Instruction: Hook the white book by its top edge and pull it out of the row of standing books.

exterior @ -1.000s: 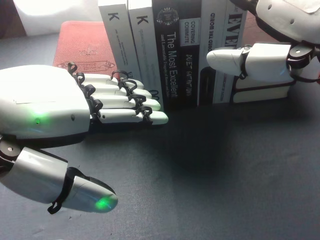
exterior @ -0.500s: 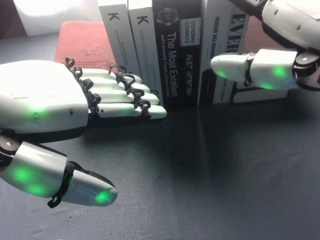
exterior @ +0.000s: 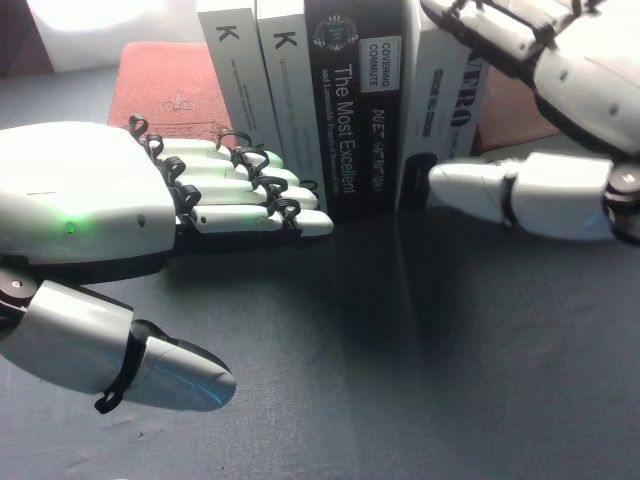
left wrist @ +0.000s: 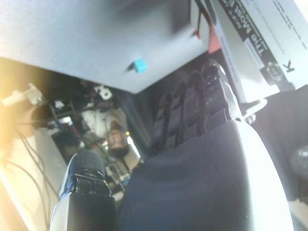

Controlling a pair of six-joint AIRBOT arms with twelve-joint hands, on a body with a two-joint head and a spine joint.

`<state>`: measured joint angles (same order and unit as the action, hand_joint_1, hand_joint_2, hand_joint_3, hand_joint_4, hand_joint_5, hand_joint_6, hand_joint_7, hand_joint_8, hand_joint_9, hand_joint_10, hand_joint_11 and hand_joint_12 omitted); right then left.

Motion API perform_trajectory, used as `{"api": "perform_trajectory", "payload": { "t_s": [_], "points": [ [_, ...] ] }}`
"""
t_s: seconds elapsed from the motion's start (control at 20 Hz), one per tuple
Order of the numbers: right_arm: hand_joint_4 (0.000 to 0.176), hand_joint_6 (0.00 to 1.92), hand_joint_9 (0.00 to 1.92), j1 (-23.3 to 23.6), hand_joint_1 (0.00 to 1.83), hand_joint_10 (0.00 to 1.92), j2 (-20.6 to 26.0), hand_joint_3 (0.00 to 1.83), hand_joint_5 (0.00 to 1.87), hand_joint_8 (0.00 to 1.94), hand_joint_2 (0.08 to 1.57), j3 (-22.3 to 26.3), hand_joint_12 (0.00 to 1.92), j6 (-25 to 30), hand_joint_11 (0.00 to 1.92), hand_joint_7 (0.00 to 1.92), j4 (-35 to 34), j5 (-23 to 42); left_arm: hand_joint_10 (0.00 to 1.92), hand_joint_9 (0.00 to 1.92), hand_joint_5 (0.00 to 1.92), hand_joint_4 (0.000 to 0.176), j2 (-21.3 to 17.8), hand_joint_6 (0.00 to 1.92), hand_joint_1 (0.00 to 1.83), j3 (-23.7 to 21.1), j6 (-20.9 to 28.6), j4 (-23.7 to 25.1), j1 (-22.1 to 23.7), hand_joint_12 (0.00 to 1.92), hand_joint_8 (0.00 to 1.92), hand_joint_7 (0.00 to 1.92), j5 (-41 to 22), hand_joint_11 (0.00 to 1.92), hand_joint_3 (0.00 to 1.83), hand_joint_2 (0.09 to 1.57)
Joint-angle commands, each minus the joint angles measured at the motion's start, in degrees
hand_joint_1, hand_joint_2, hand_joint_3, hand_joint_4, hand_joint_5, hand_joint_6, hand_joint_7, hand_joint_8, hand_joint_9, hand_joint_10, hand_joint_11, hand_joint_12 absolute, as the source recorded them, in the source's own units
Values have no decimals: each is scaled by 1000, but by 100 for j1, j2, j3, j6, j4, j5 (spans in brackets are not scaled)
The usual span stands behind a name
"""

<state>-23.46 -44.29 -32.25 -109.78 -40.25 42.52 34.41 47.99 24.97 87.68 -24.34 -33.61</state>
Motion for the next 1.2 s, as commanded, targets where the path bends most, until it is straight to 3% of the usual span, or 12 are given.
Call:
{"api": "perform_trajectory", "payload": {
  "t_s": [0.0,0.4,1.15],
  "points": [
    [0,0,0,-21,0,0,54,1,0,0,1152,75,0,-40,0,0,111,316,0,0,0,0,19,0,0,23,18,-307,71,0,0,0,-159,0,0,1165],
    [0,0,0,-526,0,0,494,2,0,0,1155,779,0,-268,0,0,111,714,0,0,0,0,14,0,0,30,-9,-108,67,0,0,0,-309,0,0,1166],
    [0,0,0,-1287,0,0,814,0,0,0,1145,1400,0,-267,0,0,110,919,0,0,0,0,15,0,0,30,-23,-97,81,0,0,0,-308,0,4,1179]
  ]
}}
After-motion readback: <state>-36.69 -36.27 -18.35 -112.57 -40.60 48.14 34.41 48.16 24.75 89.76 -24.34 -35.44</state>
